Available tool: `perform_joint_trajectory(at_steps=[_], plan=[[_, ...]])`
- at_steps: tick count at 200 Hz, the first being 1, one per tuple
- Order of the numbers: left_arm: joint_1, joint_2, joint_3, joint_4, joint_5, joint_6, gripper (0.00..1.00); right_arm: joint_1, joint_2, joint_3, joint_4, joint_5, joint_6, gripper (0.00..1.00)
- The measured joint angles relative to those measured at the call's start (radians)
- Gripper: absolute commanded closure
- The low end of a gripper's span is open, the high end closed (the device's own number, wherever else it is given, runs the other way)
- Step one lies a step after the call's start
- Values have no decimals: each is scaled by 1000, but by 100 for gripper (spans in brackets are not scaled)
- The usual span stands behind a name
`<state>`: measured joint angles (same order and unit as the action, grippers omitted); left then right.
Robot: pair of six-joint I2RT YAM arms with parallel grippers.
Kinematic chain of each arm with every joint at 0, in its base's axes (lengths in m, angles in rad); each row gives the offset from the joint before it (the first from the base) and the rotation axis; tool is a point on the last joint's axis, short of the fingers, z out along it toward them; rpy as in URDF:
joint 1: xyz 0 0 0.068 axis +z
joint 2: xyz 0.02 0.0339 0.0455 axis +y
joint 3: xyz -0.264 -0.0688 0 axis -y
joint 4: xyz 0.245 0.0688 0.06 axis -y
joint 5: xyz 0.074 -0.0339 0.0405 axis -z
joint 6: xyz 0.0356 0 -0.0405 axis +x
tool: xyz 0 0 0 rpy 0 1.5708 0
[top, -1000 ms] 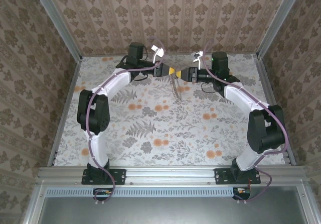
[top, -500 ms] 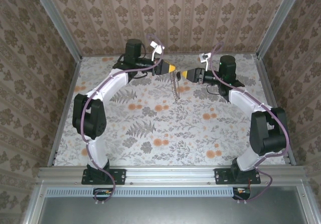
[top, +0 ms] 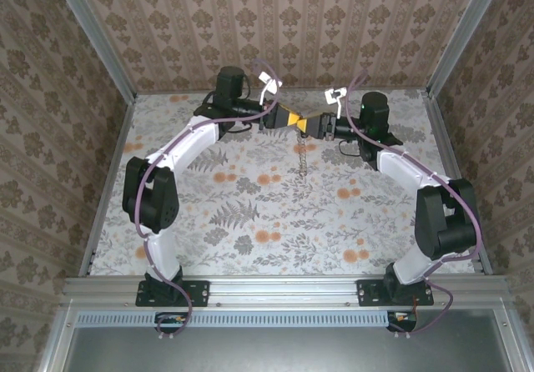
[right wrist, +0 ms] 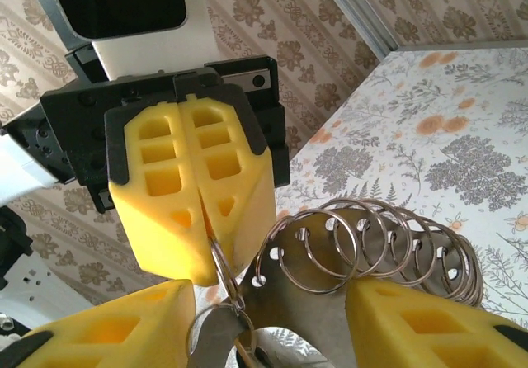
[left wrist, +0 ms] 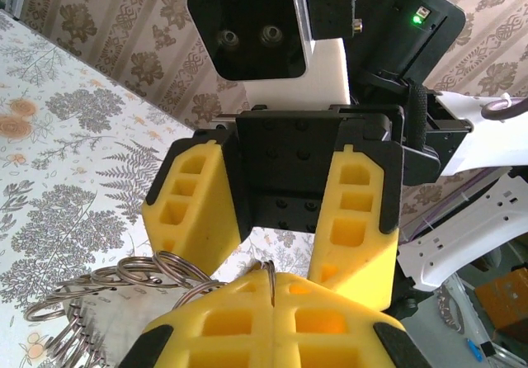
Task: Put the keys on the keyring
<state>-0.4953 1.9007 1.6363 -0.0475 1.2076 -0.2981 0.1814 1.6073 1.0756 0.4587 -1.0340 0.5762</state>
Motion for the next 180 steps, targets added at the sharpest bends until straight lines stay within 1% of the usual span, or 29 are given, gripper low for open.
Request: perform_joint_trajectory(at_steps=[29,58,75,91,113,123,137,147,168,180], plan=[[0,-8,0,-15,-7,6,100,0,-13,-38,11,-6,0,46],[0,-19,0,-18,-11,6,100,0,-45,-85,14,-6,0,46],[0,-25,0,-19,-14,7,100,0,-57,-98,22,-8,0,48],[0,-29,0,-20,-18,7,100,0,-62,-103,39,-11,2,54],[2,-32,0,-19,-22,8,100,0,-63,-106,64,-16,11,68],[4,-33,0,-19,-24,10,100,0,-63,-107,77,-20,17,73],[6,-34,0,-19,-26,11,100,0,-63,-107,88,-21,27,87],[9,-36,0,-22,-28,13,100,-2,-63,-108,94,-20,32,89],[10,-40,0,-20,-26,14,100,-3,-63,-108,110,-21,37,98],[10,-45,0,-19,-26,14,100,-3,-63,-109,119,-20,47,98]])
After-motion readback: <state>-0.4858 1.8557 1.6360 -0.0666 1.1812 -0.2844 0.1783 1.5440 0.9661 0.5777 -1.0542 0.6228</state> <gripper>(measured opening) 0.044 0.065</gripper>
